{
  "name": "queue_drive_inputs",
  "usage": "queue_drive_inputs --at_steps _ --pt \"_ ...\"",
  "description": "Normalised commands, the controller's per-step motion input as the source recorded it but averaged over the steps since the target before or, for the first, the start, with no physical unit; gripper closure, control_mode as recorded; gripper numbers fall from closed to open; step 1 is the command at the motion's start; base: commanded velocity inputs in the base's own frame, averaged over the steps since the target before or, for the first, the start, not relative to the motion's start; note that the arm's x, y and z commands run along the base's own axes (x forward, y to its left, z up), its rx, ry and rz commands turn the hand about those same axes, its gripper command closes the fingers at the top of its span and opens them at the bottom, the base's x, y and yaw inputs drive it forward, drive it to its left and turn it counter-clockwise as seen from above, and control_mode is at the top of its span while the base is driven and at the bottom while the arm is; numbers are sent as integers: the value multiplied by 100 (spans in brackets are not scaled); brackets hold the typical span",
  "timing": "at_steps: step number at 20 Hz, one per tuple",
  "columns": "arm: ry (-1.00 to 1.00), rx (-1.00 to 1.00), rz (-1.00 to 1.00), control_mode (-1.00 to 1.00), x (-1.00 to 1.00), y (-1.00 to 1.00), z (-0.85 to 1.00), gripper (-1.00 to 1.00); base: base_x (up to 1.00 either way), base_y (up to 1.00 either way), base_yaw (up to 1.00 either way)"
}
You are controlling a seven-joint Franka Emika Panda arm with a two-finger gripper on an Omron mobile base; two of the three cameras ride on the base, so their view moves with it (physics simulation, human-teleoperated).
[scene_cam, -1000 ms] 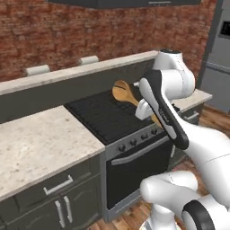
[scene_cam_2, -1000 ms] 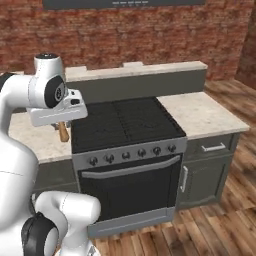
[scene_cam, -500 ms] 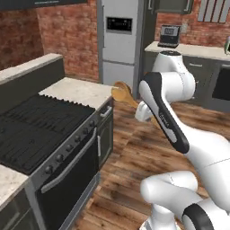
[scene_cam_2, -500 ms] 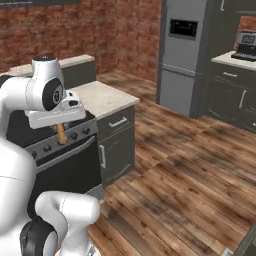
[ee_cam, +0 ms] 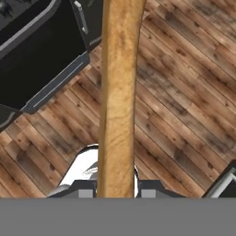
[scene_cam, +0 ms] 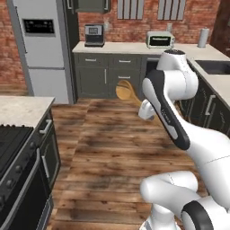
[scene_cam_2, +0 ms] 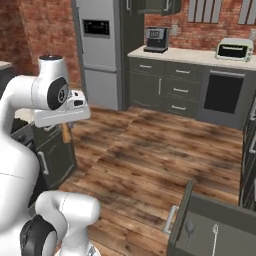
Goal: Organize the utensils by type. Pick up the wooden spoons from the counter and place them in the open cabinet. Then pick up the metallic utensils from the counter and place them in the open drawer.
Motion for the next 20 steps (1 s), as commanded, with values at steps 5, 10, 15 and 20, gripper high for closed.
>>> queue_drive_inputs --at_steps 5,10,15,20 --pt "0 0 0 100 0 0 0 100 0 -4 -6" --pt "0 0 0 100 0 0 0 100 49 -1 -8" --pt "0 0 0 100 0 0 0 100 100 0 -22" --pt "0 0 0 100 0 0 0 100 100 19 -23"
